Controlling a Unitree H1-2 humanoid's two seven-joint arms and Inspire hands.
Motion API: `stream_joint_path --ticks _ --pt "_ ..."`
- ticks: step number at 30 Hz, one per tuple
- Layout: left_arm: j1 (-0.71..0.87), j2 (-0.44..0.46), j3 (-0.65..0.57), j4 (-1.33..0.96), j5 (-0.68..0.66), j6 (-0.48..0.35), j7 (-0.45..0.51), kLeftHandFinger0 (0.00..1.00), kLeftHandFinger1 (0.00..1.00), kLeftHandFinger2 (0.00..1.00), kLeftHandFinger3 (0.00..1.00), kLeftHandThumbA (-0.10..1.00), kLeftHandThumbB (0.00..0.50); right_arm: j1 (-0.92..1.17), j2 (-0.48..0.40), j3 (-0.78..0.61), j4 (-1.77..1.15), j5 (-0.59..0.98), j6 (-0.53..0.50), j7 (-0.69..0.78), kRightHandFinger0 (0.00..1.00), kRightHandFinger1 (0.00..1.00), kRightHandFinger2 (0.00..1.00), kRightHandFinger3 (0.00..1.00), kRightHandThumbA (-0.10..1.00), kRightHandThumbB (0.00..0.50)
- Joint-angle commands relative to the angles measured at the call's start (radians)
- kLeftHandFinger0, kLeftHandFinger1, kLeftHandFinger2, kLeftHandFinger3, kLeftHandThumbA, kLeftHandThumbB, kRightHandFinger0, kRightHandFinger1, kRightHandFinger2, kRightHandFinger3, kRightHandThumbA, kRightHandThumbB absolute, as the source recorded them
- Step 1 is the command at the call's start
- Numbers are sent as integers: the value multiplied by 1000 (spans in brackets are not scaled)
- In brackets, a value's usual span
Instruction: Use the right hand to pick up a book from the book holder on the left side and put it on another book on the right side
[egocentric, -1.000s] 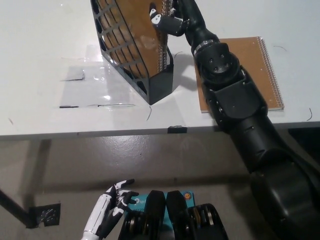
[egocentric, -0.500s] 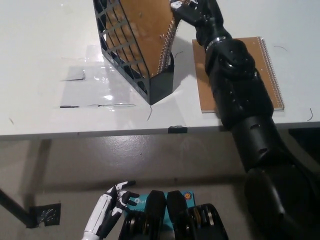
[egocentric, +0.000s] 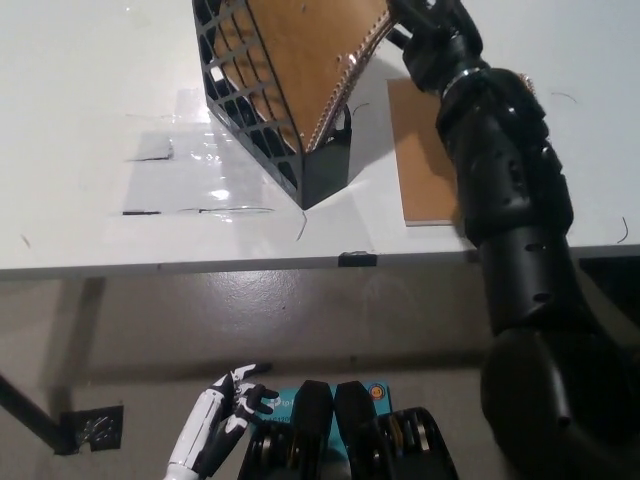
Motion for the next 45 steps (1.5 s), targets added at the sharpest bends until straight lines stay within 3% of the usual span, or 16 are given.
stream_joint_path --ticks 1,7,9,10,14,23,30,36,40,42,45 --pt "-21 12 -5 -17 8 -34 -5 482 514 575 762 891 133 -341 -28 -120 -268 374 156 -4 0 300 745 1000 -100 77" --pt "-21 12 -5 -16 6 -33 -7 483 513 571 760 890 128 -368 -52 -117 -279 379 156 -28 0 278 758 1000 -100 73" --pt "-23 12 -7 -12 8 -40 -6 481 511 570 760 894 128 -375 -61 -108 -291 382 156 -37 0 287 801 1000 -100 92" --pt "-22 11 -8 -15 8 -38 -7 480 509 567 756 892 127 -382 -71 -98 -297 375 156 -38 0 254 773 1000 -100 71" --pt "-20 10 -9 -23 6 -35 -10 479 504 558 746 878 118 -400 -110 -80 -298 374 156 -37 0 246 763 1000 -100 79" --pt "-14 16 -13 -27 9 -31 -14 482 509 570 754 886 128 -344 -194 -46 -323 402 156 -60 0 319 739 1000 -100 65" --pt "-12 14 -12 -25 4 -19 -10 490 504 556 747 876 129 -280 -278 16 -307 490 156 -76 0 297 678 1000 -100 45" --pt "-11 17 -14 -9 12 -39 -4 493 508 562 745 903 128 -228 -359 78 -265 573 156 -100 0 279 656 1000 -100 67" --pt "-10 17 -13 -10 13 -41 -1 508 520 570 746 908 128 -198 -396 113 -226 538 156 -74 0 304 649 1000 -100 82" --pt "-12 14 -11 3 5 -57 1 492 528 586 753 897 118 -190 -410 123 -169 572 156 -63 0 292 644 1000 -100 58" --pt "-6 9 -11 8 3 -67 4 489 549 609 761 874 125 -175 -420 143 -102 565 156 -54 0 250 648 1000 -100 62"
